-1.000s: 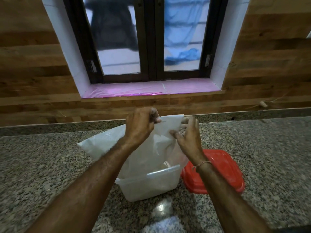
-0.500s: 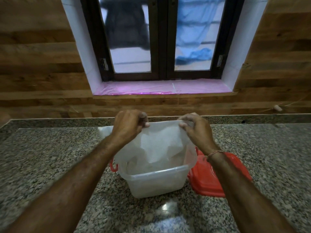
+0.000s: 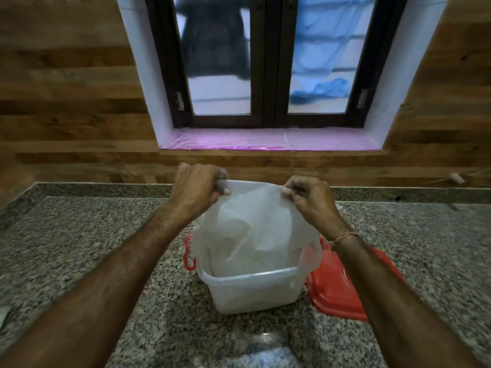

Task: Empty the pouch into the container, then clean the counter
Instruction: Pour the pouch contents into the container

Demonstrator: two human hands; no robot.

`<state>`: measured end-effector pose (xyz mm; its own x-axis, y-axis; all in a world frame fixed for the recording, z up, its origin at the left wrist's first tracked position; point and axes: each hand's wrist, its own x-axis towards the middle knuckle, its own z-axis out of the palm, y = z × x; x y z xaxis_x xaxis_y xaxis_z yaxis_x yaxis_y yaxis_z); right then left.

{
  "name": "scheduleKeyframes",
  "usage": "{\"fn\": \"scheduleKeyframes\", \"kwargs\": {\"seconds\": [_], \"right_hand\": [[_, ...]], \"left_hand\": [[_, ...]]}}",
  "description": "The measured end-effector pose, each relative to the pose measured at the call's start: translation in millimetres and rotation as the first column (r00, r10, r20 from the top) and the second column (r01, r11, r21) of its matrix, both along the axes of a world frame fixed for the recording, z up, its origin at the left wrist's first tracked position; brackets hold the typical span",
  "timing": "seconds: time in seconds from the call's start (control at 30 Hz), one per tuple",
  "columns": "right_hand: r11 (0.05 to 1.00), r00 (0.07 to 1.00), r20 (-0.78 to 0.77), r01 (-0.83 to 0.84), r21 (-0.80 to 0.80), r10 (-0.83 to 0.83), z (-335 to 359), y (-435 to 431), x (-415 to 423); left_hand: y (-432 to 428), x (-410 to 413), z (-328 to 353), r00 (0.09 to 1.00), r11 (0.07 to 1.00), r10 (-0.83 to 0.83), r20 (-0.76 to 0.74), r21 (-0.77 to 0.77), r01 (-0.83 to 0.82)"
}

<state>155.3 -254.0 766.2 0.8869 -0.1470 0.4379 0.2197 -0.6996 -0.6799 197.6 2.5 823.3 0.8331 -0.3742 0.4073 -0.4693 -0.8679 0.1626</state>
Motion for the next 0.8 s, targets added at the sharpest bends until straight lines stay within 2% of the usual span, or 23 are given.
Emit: {"fn": "scheduleKeyframes", "kwargs": {"seconds": [0.1,0.17,0.23,0.27,0.33,0.4,0.43,0.5,0.57,0.67,0.8], "right_hand": [[0.989,0.992,0.007,-0.123,-0.081,0.124,9,20,0],[0.979,0.989,0.031,-0.14,-0.151,0.146,15,33,3],[0.985,0.992,0.031,-0.118,-0.125,0.122,21,36,8],[0.989,0.993,0.02,-0.11,-0.103,0.113,22,34,10],[0.991,0.993,-0.005,-0.116,-0.074,0.116,22,29,10],[0.991,0.991,-0.027,-0.13,-0.036,0.129,23,25,9],[0.991,0.991,-0.029,-0.131,-0.022,0.13,24,24,8],[0.993,0.993,-0.018,-0.121,-0.008,0.121,27,21,9],[0.996,0.997,-0.011,-0.083,-0.013,0.083,26,18,10],[0.997,0.998,0.048,0.033,-0.067,-0.03,16,19,10],[0.985,0.977,0.172,0.143,-0.097,-0.124,12,27,7]], "left_hand": [[-10,-8,5,0.998,0.997,-0.052,0.046,-0.057,0.055],[-12,-10,9,0.994,0.992,-0.085,0.063,-0.091,0.09],[-7,-7,11,0.992,0.964,-0.116,0.043,-0.238,0.122],[-3,-4,9,0.991,0.927,-0.128,0.028,-0.351,0.129],[7,0,-3,0.984,0.797,-0.17,-0.055,-0.595,0.104],[14,-3,-21,0.932,0.63,-0.282,-0.228,-0.777,0.0],[16,-6,-32,0.887,0.574,-0.341,-0.311,-0.816,-0.065],[21,-10,-55,0.825,0.562,-0.369,-0.428,-0.81,-0.169],[23,-13,-72,0.82,0.564,-0.337,-0.463,-0.796,-0.217],[19,-18,-89,0.846,0.535,-0.314,-0.43,-0.817,-0.217],[17,-27,-104,0.924,0.564,-0.133,-0.357,-0.794,-0.226]]}}
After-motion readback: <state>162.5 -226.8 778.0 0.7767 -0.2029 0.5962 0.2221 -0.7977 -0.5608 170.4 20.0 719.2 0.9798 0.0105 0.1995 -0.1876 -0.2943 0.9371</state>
